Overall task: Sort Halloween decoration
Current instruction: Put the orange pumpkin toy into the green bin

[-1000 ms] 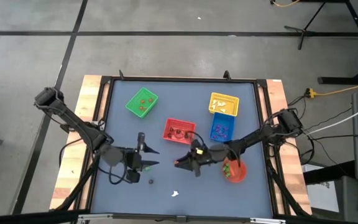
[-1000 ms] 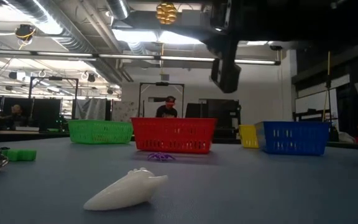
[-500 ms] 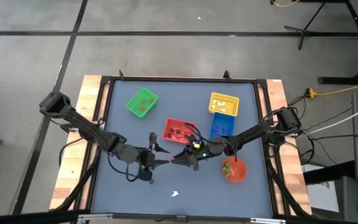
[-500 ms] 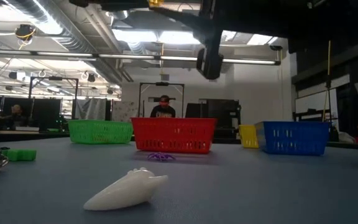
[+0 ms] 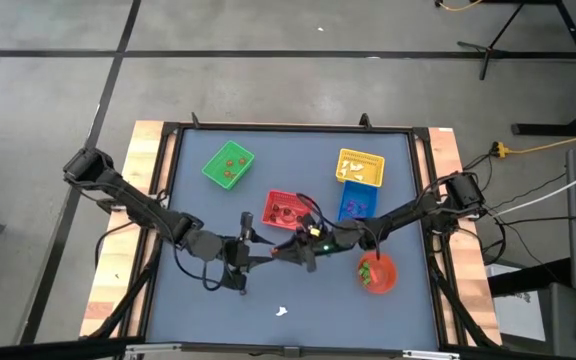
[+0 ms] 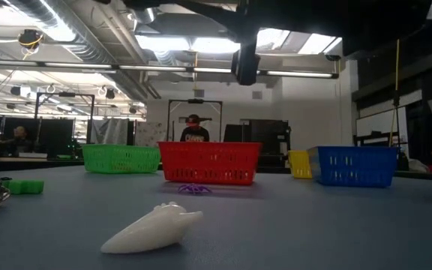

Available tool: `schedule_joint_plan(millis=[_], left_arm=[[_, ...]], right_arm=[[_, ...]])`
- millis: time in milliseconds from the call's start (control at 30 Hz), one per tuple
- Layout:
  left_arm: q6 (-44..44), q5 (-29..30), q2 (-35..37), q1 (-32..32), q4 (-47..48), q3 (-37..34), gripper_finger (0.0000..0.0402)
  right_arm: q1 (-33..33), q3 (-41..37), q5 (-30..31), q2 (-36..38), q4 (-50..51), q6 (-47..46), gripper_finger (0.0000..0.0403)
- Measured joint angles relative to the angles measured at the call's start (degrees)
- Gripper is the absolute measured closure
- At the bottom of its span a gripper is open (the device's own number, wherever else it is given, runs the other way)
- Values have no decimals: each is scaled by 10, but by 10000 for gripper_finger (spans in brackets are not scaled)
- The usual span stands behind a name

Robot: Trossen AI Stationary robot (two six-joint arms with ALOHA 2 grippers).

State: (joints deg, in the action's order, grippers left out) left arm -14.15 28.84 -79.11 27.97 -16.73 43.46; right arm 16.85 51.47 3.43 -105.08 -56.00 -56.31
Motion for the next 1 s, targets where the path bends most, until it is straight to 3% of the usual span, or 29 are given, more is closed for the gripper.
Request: schedule_joint_plan(millis=[300, 767, 1000], left_arm=[[0, 3, 0, -3, -6, 0, 239], [0, 3, 0, -17, -4, 0, 328], [-1, 3, 0, -17, -4, 0, 350]], right_arm=[[0, 0, 21, 0, 10, 0, 297], [-1, 0, 24, 0, 8, 0, 297], [-1, 0, 23, 0, 8, 0, 297]])
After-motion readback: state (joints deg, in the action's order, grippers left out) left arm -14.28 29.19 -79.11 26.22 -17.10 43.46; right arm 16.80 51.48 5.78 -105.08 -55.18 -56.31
